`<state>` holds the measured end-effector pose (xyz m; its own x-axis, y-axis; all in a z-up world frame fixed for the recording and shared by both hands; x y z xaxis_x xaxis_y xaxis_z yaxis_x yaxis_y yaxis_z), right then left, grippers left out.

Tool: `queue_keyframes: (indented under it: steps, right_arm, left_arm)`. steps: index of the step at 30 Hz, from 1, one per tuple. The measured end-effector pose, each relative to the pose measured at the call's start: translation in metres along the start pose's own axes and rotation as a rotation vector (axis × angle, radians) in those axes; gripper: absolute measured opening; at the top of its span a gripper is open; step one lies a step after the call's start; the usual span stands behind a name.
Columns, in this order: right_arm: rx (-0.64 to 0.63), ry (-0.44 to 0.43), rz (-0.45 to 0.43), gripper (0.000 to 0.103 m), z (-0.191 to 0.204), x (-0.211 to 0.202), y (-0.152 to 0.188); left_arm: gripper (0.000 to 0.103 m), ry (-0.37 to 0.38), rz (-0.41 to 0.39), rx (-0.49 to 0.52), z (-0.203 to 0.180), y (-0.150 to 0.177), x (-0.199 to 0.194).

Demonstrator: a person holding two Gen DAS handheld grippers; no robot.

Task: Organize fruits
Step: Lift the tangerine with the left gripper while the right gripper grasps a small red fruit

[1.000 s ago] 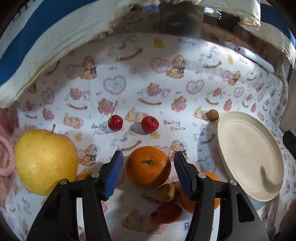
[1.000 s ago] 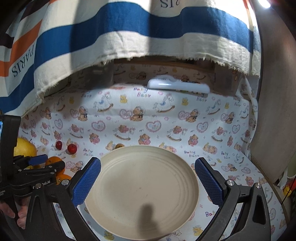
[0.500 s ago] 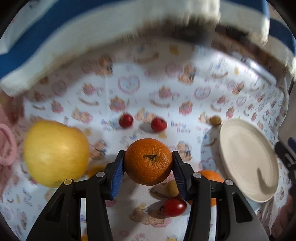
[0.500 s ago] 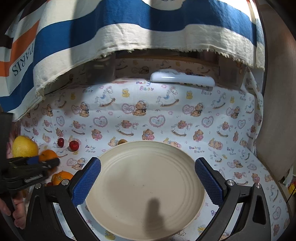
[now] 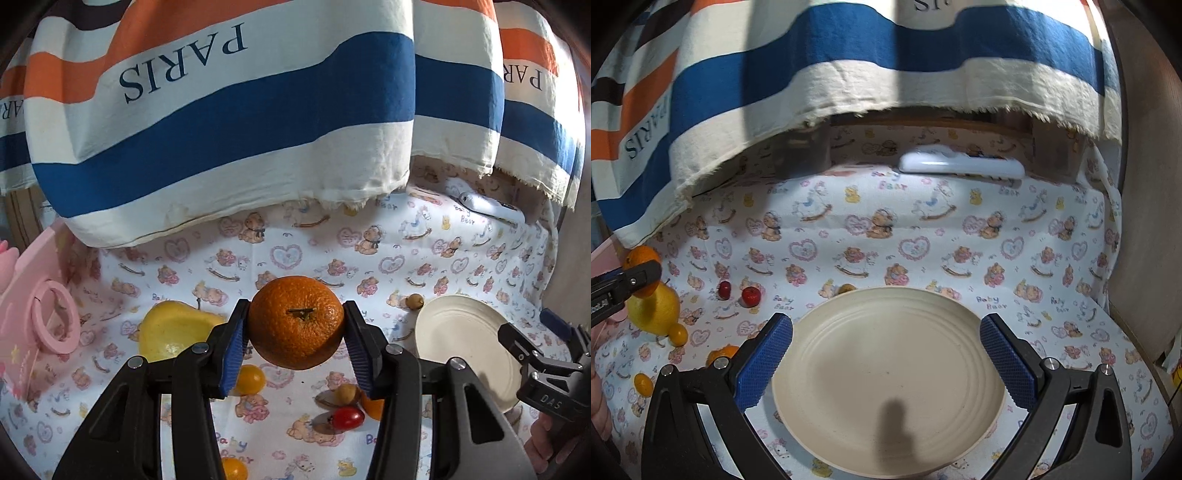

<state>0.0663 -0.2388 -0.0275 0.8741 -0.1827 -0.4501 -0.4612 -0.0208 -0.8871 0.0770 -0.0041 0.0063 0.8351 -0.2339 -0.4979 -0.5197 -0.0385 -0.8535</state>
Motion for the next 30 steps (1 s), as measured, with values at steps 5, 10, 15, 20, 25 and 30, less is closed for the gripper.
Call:
queue_keyframes:
  steps: [5,10,15,20,25,30]
  right_arm:
    - [-0.027,-0.070,-0.005,0.102,0.012,-0.010,-0.002]
    - [-0.019,-0.140,0.036,0.101,0.024,-0.011,-0.007]
    - [-0.060,-0.226,0.140,0.087,0.054,0.003,-0.014]
    - [-0.184,-0.320,0.192,0.069,0.108,0.016,-0.021]
    - [-0.229,-0.364,0.288,0.047,0.151,0.055,-0.027]
    - [-0.225,-0.329,0.358,0.047,0.172,0.090,-0.026]
  left_arm:
    - [0.048,-0.015,0.015,0.000,0.001,-0.001,-0.005]
    - [0.048,-0.032,0.043,-0.022,0.008,-0.006,-0.016]
    - [0.048,-0.029,0.016,-0.054,0.020,-0.010,-0.019]
    - [0.048,-0.040,0.031,-0.113,0.045,-0.007,0.001]
    - [0.048,-0.091,0.025,-0.131,0.065,-0.003,0.009]
    - [0.048,-0.085,0.024,-0.141,0.071,-0.004,0.010]
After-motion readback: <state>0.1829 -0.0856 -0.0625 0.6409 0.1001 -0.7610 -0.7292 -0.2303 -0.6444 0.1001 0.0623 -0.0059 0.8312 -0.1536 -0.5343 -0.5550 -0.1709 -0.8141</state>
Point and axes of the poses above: each gripper's, at about its wrist camera, not at the fingertips, and x roughly the way its jaws point, z to its left, y to its underside, the point moved 4 cm from there along x, roughly the way its jaws point, and after that the axes turned 11 degrees about y, right-handed, at the moved point
